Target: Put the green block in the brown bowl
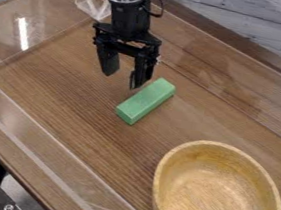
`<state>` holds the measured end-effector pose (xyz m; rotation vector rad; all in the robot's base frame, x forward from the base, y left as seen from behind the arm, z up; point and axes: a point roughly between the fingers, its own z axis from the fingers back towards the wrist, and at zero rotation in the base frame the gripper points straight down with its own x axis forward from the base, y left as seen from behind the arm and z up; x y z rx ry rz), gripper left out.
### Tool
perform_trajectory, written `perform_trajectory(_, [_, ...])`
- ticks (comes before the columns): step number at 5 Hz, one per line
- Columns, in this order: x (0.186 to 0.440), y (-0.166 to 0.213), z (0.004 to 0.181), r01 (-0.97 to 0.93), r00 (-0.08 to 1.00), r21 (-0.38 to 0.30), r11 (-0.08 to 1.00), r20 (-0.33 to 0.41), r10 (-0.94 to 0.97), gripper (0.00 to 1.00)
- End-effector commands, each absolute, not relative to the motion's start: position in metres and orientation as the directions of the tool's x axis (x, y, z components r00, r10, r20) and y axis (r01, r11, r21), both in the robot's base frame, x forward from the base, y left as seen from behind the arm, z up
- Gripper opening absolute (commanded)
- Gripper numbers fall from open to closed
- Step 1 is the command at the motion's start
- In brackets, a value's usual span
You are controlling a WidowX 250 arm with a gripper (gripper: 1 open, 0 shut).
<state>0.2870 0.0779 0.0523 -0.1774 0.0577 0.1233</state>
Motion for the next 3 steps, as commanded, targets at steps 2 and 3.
perform_trajectory(2, [0.2975,0.0873,0.0650,-0.144,0.990,-0.168,0.975,-0.016,0.143,1.00])
perform_trajectory(3, [0.2981,0.0885,0.0644,-0.150,0.989,-0.171,0.974,-0.017,0.149,1.00])
